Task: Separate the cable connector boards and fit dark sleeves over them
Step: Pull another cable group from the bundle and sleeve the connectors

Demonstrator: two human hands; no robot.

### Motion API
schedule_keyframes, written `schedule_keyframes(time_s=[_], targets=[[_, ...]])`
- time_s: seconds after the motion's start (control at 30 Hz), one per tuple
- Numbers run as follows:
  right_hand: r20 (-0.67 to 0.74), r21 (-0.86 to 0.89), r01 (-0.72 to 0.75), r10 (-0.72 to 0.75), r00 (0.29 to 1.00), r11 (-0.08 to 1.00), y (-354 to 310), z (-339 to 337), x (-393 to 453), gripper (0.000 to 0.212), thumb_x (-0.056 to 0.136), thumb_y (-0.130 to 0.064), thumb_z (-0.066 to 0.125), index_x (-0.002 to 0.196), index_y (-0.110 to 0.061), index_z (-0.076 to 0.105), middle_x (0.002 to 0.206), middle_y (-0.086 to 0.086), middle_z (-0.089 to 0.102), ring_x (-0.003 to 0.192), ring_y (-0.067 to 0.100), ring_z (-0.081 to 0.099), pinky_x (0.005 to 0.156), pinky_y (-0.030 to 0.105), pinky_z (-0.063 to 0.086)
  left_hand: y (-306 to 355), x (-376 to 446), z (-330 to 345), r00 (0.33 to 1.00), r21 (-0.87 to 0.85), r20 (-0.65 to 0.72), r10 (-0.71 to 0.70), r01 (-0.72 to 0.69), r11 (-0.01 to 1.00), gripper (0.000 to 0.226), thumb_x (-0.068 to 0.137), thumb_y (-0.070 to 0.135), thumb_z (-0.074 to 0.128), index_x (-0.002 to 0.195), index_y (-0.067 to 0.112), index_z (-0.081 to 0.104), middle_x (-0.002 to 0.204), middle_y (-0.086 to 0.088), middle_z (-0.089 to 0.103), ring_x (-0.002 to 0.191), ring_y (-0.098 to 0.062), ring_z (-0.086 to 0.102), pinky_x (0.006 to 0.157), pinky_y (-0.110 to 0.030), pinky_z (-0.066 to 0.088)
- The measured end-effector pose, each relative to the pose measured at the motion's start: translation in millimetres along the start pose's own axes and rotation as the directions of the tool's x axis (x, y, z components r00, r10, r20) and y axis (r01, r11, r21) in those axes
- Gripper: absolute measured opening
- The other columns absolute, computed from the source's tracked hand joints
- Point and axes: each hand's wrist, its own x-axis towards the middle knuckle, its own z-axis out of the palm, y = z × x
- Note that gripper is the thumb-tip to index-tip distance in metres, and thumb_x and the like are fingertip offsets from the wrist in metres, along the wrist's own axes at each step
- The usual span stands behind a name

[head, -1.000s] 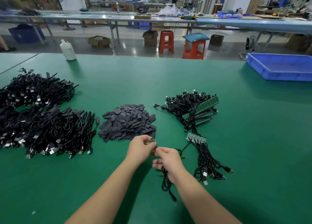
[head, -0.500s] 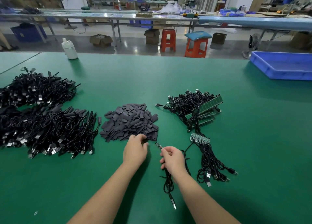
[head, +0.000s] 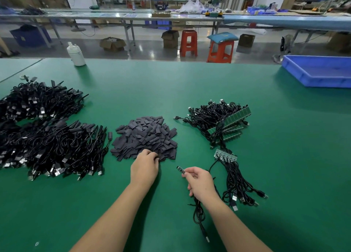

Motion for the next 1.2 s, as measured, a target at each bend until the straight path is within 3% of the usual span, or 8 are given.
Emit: schedule_keyframes(time_s=[0.13,0.3,0.43,0.6,0.7,0.87,1.0,1.2], targets=[[0.067,-0.018,-0.002,0.003,0.998,1.0,-0.8,-1.8,-0.7,0.017,0.096,-0.009,0.057,0.103,-0.021,0.066,0.093,-0.003,0.071,0.048,0.004,0.053,0.046,0.023,0.049,-8.2,-3.9,-1.5,0.998,-0.069,0.006,-0.07,0.07,0.995,0.002,0.09,0.022,0.063,0.09,0.023,0.065,0.092,0.006,0.06,0.085,-0.019,0.059,0.064,-0.03,0.046],[0.11,-0.069,0.011,-0.003,0.994,0.998,-0.7,-3.0,-3.0,0.022,0.097,-0.011,0.053,0.109,-0.023,0.068,0.092,-0.005,0.072,0.049,0.004,0.053,0.049,0.023,0.05,-11.5,-5.4,-5.4,0.972,-0.356,0.073,-0.223,0.235,0.905,0.018,0.088,0.013,0.067,0.102,0.024,0.062,0.091,0.007,0.062,0.08,-0.016,0.058,0.072,-0.029,0.044],[0.123,-0.067,0.029,-0.02,0.992,0.997,-1.8,-3.5,-4.5,0.018,0.096,-0.015,0.056,0.106,-0.023,0.07,0.091,-0.002,0.072,0.05,0.005,0.053,0.05,0.023,0.05,-4.9,-17.6,-12.1,0.992,-0.434,0.034,-0.121,0.124,0.893,0.01,0.09,0.017,0.066,0.086,0.026,0.069,0.09,0.008,0.059,0.086,-0.01,0.056,0.075,-0.024,0.039],[0.138,-0.044,0.048,-0.041,0.99,0.998,-1.2,-3.8,-5.2,0.016,0.094,-0.014,0.06,0.099,-0.024,0.071,0.09,0.003,0.072,0.05,0.006,0.052,0.047,0.024,0.048,8.8,-43.4,-11.0,0.962,-0.534,0.239,0.133,0.016,0.845,0.014,0.093,0.02,0.064,0.086,0.031,0.07,0.074,0.017,0.07,0.072,-0.001,0.063,0.072,-0.02,0.047],[0.148,-0.037,0.046,-0.04,0.988,0.998,-0.9,-3.7,-5.1,0.016,0.094,-0.014,0.061,0.097,-0.025,0.071,0.089,0.004,0.072,0.05,0.007,0.052,0.046,0.024,0.048,6.5,-50.9,-6.1,0.939,-0.388,0.216,0.268,-0.17,0.906,0.018,0.093,0.022,0.064,0.108,0.025,0.073,0.089,0.013,0.065,0.088,-0.007,0.06,0.08,-0.018,0.043],[0.164,-0.049,0.032,-0.024,0.986,0.998,-1.0,-4.7,-4.9,0.016,0.094,-0.015,0.061,0.098,-0.027,0.071,0.088,0.001,0.073,0.049,0.004,0.052,0.049,0.022,0.048,0.9,-52.0,-2.9,0.882,-0.135,0.294,0.369,-0.344,0.929,0.031,0.096,0.035,0.057,0.126,0.027,0.058,0.101,0.007,0.05,0.093,-0.018,0.058,0.079,-0.033,0.048],[0.173,-0.036,0.022,-0.015,0.985,0.999,-1.9,-5.1,-5.5,0.016,0.094,-0.013,0.06,0.1,-0.022,0.071,0.088,0.002,0.072,0.05,0.005,0.052,0.049,0.023,0.048,-2.0,-52.7,-6.9,0.903,-0.247,0.225,0.367,-0.312,0.918,0.025,0.095,0.034,0.06,0.117,0.026,0.067,0.095,0.009,0.053,0.087,-0.011,0.056,0.08,-0.03,0.048],[0.174,-0.042,0.015,-0.008,0.985,0.999,-3.7,-6.5,-7.2,0.016,0.096,-0.011,0.058,0.101,-0.02,0.071,0.088,0.003,0.072,0.049,0.006,0.051,0.049,0.023,0.048,-3.3,-49.3,-13.3,0.96,-0.521,0.152,0.235,-0.124,0.844,0.015,0.088,0.019,0.072,0.099,0.027,0.077,0.09,0.02,0.066,0.091,0.005,0.06,0.08,-0.006,0.04]])
